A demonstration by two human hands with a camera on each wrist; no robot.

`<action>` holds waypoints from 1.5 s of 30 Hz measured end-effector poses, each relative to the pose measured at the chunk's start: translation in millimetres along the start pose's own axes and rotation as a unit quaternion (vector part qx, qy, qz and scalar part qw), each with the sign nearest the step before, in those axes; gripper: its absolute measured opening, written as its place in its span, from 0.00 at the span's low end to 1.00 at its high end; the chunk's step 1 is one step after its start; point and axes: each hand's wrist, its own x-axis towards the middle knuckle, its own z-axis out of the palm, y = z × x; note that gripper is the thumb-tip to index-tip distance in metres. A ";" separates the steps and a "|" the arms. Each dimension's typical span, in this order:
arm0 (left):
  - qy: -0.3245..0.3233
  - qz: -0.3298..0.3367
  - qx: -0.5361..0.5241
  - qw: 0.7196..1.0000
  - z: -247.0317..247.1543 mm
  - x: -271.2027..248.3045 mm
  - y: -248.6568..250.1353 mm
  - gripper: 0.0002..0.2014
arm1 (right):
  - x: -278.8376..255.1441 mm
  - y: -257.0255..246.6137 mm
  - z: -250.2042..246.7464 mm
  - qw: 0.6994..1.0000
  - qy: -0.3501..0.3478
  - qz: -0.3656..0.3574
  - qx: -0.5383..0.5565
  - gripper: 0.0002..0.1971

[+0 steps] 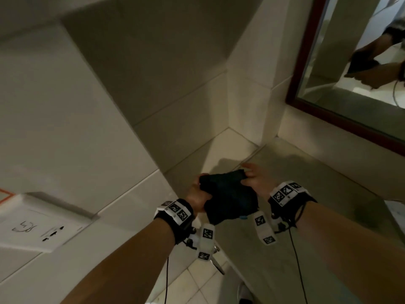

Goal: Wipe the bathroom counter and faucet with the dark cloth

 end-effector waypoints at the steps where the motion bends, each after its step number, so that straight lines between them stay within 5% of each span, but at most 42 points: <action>1: 0.016 -0.003 0.009 1.000 2.0 8.3 -1.8 0.27 | 8.7 2.1 -2.4 1.000 0.002 -0.011 -0.029 0.28; 4: 0.088 -0.008 0.009 0.996 8.9 35.2 -5.3 0.32 | 37.9 8.9 -7.2 0.996 -0.013 -0.013 -0.087 0.25; 7: 0.168 -0.010 0.039 0.985 10.4 64.4 -13.1 0.25 | 64.4 11.0 -9.0 0.991 -0.088 0.012 -0.102 0.40; 10: 0.195 -0.014 0.063 0.979 9.8 87.1 -20.5 0.32 | 87.7 8.1 -0.3 0.984 -0.147 0.001 -0.099 0.47; 15: 0.310 -0.019 0.096 0.946 6.1 100.4 -13.4 0.34 | 125.0 8.7 32.2 0.983 -0.153 -0.040 -0.097 0.44; 21: 0.366 -0.053 0.131 0.920 -6.6 132.1 -16.3 0.33 | 167.4 10.7 50.2 0.976 -0.160 -0.061 -0.137 0.38; 27: 0.259 -0.116 0.195 0.939 -0.9 138.3 -38.3 0.21 | 173.8 33.9 50.9 0.949 -0.154 -0.067 -0.265 0.27; 32: 0.155 -0.160 0.377 0.899 6.9 145.5 -53.1 0.22 | 176.2 39.2 58.7 0.950 -0.154 -0.075 -0.261 0.23; 35: 0.145 -0.181 0.428 0.874 2.7 149.2 -52.6 0.25 | 177.8 35.4 70.9 0.951 -0.166 -0.075 -0.250 0.23; 39: 0.159 -0.214 0.418 0.869 -7.3 151.3 -51.5 0.34 | 178.3 25.2 90.9 0.954 -0.179 -0.085 -0.225 0.23; 45: 0.149 -0.224 0.428 0.863 -12.4 154.5 -49.9 0.35 | 177.7 17.7 102.0 0.959 -0.195 -0.079 -0.187 0.24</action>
